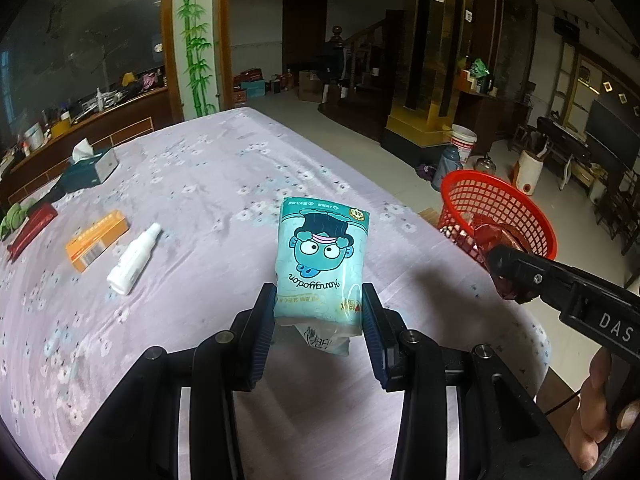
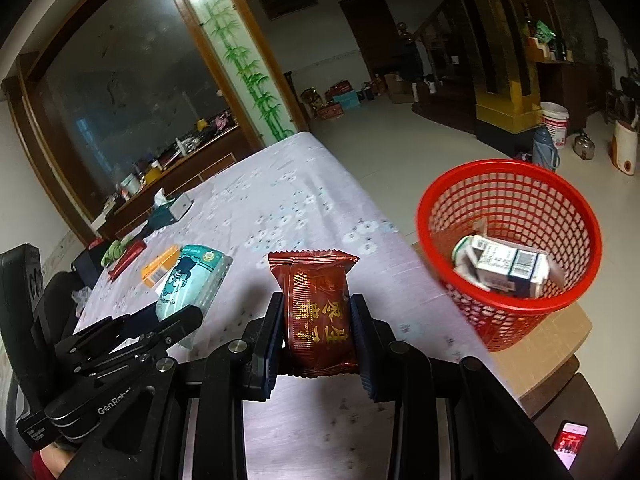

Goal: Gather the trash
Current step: 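Carry the teal packet and red snack packet with both grippers to the red wastebasket, then open both grippers over the wastebasket to drop both packets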

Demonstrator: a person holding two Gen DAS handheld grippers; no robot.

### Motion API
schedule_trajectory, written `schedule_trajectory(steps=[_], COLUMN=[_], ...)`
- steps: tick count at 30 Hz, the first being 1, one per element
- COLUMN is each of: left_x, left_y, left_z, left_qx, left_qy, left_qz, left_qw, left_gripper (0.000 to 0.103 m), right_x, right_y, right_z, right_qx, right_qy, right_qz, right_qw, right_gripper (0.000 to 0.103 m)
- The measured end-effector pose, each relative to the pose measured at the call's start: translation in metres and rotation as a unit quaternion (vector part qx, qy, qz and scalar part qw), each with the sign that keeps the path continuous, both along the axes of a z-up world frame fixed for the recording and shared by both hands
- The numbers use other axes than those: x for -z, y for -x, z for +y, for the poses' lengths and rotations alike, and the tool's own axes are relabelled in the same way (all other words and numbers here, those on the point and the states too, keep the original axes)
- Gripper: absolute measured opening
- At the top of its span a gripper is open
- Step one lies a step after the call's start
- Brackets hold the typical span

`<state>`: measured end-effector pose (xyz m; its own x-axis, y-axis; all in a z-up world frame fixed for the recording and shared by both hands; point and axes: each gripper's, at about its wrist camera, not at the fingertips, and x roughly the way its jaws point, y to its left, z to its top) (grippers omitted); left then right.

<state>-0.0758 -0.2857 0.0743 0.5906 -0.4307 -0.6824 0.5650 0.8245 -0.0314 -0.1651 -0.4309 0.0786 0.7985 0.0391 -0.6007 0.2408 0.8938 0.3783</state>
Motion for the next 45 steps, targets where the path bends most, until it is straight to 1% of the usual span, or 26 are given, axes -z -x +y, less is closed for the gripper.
schedule_trajectory(steps=[4, 10, 14, 19, 23, 27, 36, 38, 40, 41, 42, 45], left_x=[-0.004, -0.017, -0.023, -0.026, -0.024, -0.020, -0.003, -0.001, 0.001, 0.002, 0.002, -0.002], left_y=[0.002, 0.010, 0.012, 0.011, 0.006, 0.002, -0.011, -0.015, -0.019, -0.020, -0.021, -0.019], left_z=[-0.020, -0.060, -0.090, -0.121, -0.148, -0.168, -0.201, -0.206, -0.209, -0.209, -0.208, -0.198], left_qx=[0.015, 0.054, 0.080, 0.103, 0.120, 0.127, 0.136, 0.137, 0.135, 0.133, 0.132, 0.132], left_qy=[-0.004, 0.000, 0.009, 0.013, 0.016, 0.010, 0.002, 0.005, 0.007, 0.011, 0.013, 0.011], left_qz=[-0.002, -0.011, -0.004, 0.002, 0.019, 0.022, 0.041, 0.043, 0.048, 0.052, 0.055, 0.051], left_qw=[0.9999, 0.9985, 0.9967, 0.9946, 0.9925, 0.9916, 0.9899, 0.9896, 0.9897, 0.9898, 0.9896, 0.9899], left_gripper=[0.040, 0.040, 0.040, 0.040, 0.040, 0.040, 0.040, 0.042, 0.054, 0.055, 0.056, 0.056], right_x=[-0.003, -0.016, -0.024, -0.027, -0.027, -0.027, -0.019, -0.016, -0.012, -0.011, -0.011, -0.012], right_y=[0.007, 0.023, 0.035, 0.043, 0.044, 0.040, 0.022, 0.015, 0.008, 0.004, 0.002, 0.005], right_z=[-0.022, -0.072, -0.100, -0.121, -0.139, -0.155, -0.182, -0.188, -0.193, -0.197, -0.200, -0.206], right_qx=[0.018, 0.069, 0.099, 0.119, 0.128, 0.137, 0.147, 0.149, 0.156, 0.158, 0.159, 0.169], right_qy=[-0.002, -0.005, -0.003, -0.003, -0.010, -0.018, -0.027, -0.027, -0.025, -0.026, -0.027, -0.034], right_qz=[-0.004, -0.015, -0.019, -0.020, -0.018, -0.019, -0.007, -0.001, 0.004, 0.006, 0.009, 0.010], right_qw=[1.000, 0.997, 0.995, 0.993, 0.992, 0.990, 0.989, 0.988, 0.988, 0.987, 0.987, 0.985], right_gripper=[0.034, 0.035, 0.035, 0.035, 0.035, 0.035, 0.035, 0.036, 0.036, 0.039, 0.046, 0.047])
